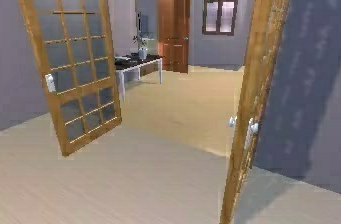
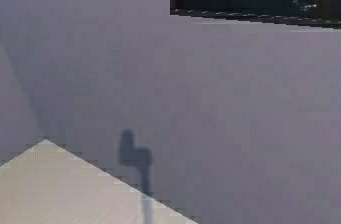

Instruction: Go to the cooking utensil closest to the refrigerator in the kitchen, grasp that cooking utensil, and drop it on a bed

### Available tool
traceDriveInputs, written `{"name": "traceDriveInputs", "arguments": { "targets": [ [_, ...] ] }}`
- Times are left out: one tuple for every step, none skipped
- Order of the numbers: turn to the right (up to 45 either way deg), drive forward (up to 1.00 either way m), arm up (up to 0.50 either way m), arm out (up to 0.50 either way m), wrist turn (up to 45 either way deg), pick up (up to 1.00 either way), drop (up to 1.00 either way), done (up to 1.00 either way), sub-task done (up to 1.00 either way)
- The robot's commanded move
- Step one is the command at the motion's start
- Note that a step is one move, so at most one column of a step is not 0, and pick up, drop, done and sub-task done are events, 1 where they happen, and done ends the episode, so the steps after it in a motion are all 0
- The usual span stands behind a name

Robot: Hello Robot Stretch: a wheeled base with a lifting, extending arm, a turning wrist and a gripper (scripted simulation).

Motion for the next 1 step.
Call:
{"name": "traceDriveInputs", "arguments": {
  "targets": [
    [-45.0,0.0,0.0,0.0,0.0,0.0,0.0,0.0,0.0]
  ]
}}
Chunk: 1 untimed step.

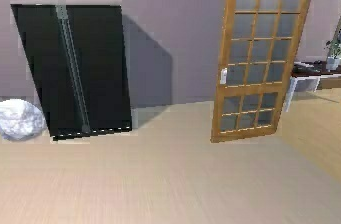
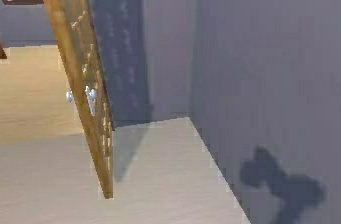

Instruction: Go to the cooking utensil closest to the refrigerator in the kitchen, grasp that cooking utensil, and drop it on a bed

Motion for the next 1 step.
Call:
{"name": "traceDriveInputs", "arguments": {
  "targets": [
    [-12.0,0.0,0.0,0.0,0.0,0.0,0.0,0.0,0.0]
  ]
}}
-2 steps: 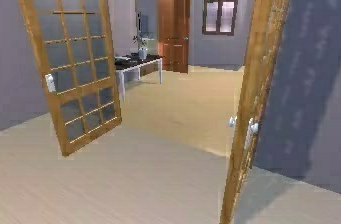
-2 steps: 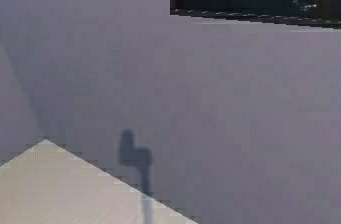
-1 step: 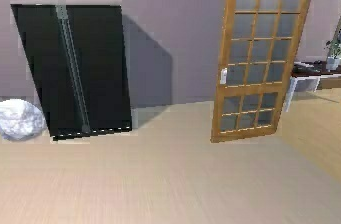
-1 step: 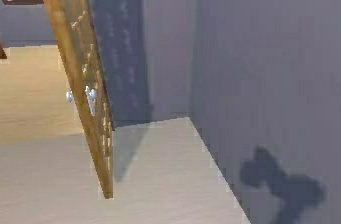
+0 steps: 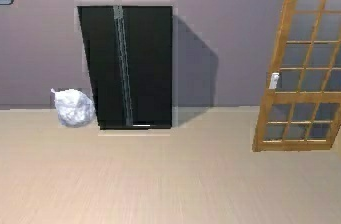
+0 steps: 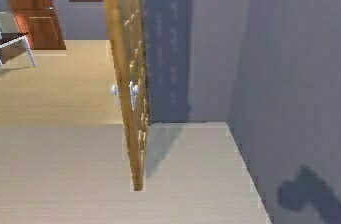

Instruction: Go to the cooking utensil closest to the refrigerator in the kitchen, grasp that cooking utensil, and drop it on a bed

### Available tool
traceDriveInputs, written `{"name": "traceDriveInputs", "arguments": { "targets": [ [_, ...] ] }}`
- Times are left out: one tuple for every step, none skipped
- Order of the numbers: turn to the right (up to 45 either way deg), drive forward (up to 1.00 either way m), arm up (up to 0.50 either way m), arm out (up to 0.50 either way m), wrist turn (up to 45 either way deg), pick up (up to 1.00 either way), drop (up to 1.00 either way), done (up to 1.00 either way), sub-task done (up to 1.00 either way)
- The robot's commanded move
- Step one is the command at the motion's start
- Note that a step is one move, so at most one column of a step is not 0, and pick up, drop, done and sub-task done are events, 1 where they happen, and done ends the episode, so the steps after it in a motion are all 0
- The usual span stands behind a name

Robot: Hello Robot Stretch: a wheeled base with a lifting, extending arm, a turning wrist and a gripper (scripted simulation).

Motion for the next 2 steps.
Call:
{"name": "traceDriveInputs", "arguments": {
  "targets": [
    [0.0,1.0,0.0,0.0,0.0,0.0,0.0,0.0,0.0],
    [-3.0,0.0,0.0,0.0,0.0,0.0,0.0,0.0,0.0]
  ]
}}
